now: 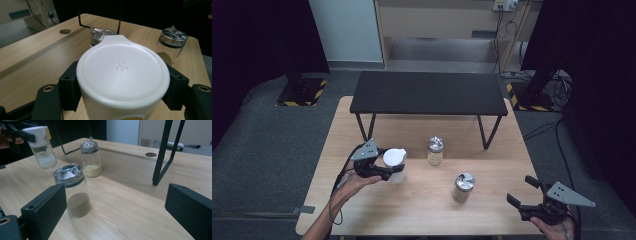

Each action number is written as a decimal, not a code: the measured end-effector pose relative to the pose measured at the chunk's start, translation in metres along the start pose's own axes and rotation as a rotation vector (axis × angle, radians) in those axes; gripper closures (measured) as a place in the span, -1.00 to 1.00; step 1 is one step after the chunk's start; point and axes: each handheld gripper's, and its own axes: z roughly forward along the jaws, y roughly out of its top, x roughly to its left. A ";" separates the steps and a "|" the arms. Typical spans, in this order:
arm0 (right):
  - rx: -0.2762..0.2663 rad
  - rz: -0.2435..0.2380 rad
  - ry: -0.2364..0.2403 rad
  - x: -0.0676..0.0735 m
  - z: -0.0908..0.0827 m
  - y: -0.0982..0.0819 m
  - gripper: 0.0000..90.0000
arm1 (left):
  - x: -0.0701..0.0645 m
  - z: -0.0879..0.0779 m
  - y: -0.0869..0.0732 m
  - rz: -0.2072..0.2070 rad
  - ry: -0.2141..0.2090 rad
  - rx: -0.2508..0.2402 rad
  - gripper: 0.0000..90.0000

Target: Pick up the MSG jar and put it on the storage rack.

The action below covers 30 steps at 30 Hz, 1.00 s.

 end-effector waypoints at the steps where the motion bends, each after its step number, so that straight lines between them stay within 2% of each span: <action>1: 0.001 0.000 0.000 0.000 0.000 0.000 -0.90 | 0.000 0.000 0.000 0.000 0.000 0.000 -0.35; 2: 0.000 0.000 0.000 0.000 0.000 0.000 -0.90 | 0.000 -0.004 0.008 0.005 -0.004 0.004 -0.35; 17: 0.001 -0.001 0.000 0.000 0.001 0.000 -0.90 | -0.003 -0.022 0.038 0.019 -0.009 -0.009 -0.35; 30: 0.000 0.003 0.000 0.000 0.001 0.000 -0.90 | -0.001 -0.035 0.078 0.038 -0.035 -0.011 -0.35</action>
